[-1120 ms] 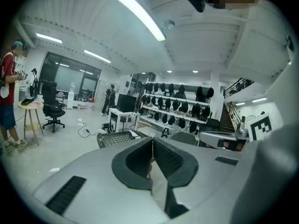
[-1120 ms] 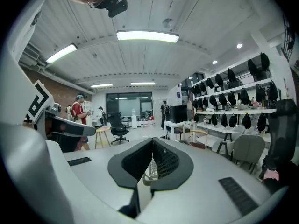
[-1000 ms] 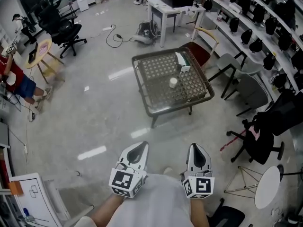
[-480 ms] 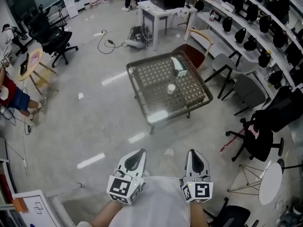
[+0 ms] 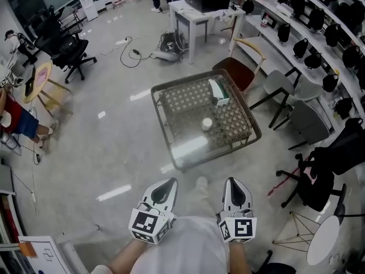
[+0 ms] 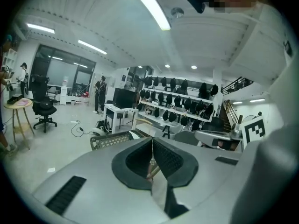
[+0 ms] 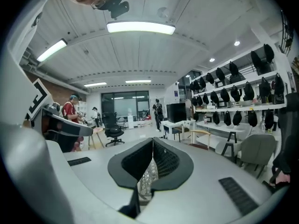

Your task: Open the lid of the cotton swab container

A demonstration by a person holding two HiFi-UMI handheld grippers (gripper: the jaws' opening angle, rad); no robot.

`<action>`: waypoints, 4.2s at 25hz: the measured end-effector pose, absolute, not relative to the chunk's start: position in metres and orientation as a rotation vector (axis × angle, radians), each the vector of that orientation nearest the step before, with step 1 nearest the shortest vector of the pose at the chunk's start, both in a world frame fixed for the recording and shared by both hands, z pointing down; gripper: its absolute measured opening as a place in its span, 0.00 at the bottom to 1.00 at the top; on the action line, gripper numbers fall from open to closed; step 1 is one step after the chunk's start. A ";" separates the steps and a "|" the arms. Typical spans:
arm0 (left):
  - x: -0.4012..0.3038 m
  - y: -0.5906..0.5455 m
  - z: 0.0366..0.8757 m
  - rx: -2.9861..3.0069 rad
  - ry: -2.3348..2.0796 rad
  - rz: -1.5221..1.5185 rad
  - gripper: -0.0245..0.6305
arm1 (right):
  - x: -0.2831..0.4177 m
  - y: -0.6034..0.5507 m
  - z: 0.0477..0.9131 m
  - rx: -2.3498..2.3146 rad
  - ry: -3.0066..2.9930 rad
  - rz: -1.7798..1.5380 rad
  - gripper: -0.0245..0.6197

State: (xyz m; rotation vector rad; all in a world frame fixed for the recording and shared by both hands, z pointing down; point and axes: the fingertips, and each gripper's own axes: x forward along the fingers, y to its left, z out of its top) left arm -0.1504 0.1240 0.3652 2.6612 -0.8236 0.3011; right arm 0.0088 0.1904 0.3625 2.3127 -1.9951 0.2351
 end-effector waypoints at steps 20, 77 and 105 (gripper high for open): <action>-0.004 -0.006 0.379 2.629 -1.009 0.320 0.05 | 0.152 0.036 0.377 2.084 -2.196 0.201 0.04; 0.135 -0.117 0.762 2.818 -0.636 0.848 0.45 | 0.181 -0.054 0.594 1.927 -2.139 0.470 0.04; 0.123 -0.107 0.699 2.808 -0.594 0.783 0.42 | 0.168 -0.053 0.551 1.883 -2.191 0.380 0.04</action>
